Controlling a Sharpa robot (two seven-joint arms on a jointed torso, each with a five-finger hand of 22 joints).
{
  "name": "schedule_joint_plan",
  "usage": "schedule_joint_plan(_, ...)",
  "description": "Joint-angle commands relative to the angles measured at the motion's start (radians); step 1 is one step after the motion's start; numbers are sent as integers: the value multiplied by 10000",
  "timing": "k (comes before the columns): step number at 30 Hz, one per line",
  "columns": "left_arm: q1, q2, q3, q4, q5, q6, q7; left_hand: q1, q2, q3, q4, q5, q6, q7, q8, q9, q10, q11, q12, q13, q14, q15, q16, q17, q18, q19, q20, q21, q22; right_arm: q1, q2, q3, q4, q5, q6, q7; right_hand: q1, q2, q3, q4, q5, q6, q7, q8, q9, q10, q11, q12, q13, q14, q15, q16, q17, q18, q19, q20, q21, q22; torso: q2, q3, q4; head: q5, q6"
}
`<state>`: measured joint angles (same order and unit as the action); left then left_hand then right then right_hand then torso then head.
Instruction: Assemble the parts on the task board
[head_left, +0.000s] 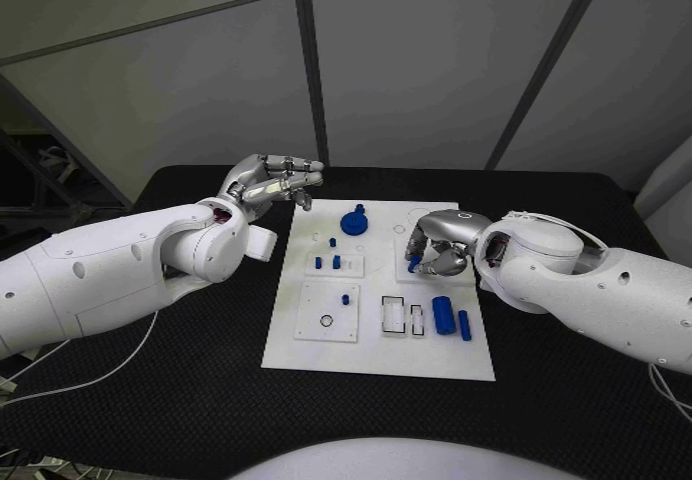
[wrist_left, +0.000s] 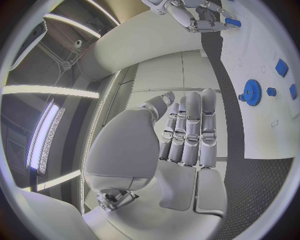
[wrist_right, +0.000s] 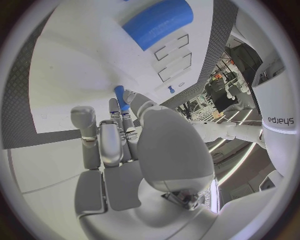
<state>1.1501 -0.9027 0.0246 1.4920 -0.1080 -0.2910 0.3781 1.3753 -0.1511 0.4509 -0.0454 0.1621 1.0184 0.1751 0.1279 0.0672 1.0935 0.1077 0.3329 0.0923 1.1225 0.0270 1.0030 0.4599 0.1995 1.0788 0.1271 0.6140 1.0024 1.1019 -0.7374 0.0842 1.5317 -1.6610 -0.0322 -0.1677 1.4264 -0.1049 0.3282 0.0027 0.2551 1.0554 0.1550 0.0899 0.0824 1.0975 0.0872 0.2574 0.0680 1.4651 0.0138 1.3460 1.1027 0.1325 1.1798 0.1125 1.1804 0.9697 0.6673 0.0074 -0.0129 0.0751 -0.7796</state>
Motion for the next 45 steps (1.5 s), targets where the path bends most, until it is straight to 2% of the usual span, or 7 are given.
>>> schedule_joint_plan(1,14,-7,9,10,11,99,18,-19,101,-52,-28,6,-8,61,17,-8,-79,-21,69,3,-39,2,-28,-9,-182,-63,-16,-55,-14,10,22,-8,-29,-243,268,-112,60,43,70,2,-57,68,-2,58,14,74,-2,-59,-13,228,-80,65,16,-54,68,10,47,19,-6,-4,5,11,-16)
schedule_joint_plan(12,14,-16,9,15,11,82,16,-19,117,-52,-24,5,-6,61,21,-6,-81,-22,82,5,-40,1,-27,-13,-180,-64,-14,-60,-15,1,59,-46,-1,-304,-117,-79,136,101,264,-9,-41,239,-14,76,20,306,-34,-137,4,237,-116,81,41,-91,182,-26,181,204,-5,0,-1,23,-19)
schedule_joint_plan(21,14,-18,9,5,11,83,22,-21,133,-50,-18,6,-5,62,23,-5,-84,-22,89,6,-40,2,-26,-15,-179,-64,-12,-62,-16,-25,-160,-45,485,-181,-1894,168,227,225,504,-37,-254,574,-89,185,68,708,-137,-154,73,272,-197,144,136,-158,419,-95,448,566,-10,7,-5,45,-23)
schedule_joint_plan(28,13,-11,9,-23,11,87,26,-21,133,-50,-18,6,-5,62,23,-5,-84,-22,89,6,-40,2,-26,-15,-179,-64,-12,-62,-16,-22,-491,-29,1241,20,-2605,266,242,231,549,-49,-214,611,-96,191,72,750,-151,-180,80,284,-209,173,191,-168,450,-110,487,618,-16,-3,-3,59,-22)
schedule_joint_plan(34,13,2,9,-36,11,95,22,-21,133,-50,-18,6,-5,62,23,-5,-84,-22,89,6,-40,2,-26,-15,-179,-64,-12,-62,-16,-20,-470,-21,1757,312,-2648,365,242,222,566,-55,-175,627,-97,191,74,767,-152,-196,82,291,-213,190,222,-173,463,-116,506,642,-10,-1,-2,78,-23)
schedule_joint_plan(41,14,58,9,-51,11,111,21,-21,133,-50,-18,6,-5,62,23,-5,-84,-22,89,6,-40,2,-26,-15,-179,-64,-12,-62,-16,-45,269,-32,1764,681,-2414,570,241,219,569,-57,-165,630,-97,191,74,771,-152,-201,83,290,-214,186,213,-171,458,-118,503,636,3,-10,17,113,-65)
schedule_joint_plan(45,15,107,9,-69,11,122,22,-21,133,-50,-18,6,-5,62,23,-5,-84,-22,89,6,-40,2,-26,-15,-179,-64,-12,-62,-16,-150,785,-320,1680,792,-2244,706,241,219,576,-58,-151,630,-95,187,73,773,-151,-208,83,290,-214,186,210,-170,452,-119,498,627,-12,-13,6,142,-81)
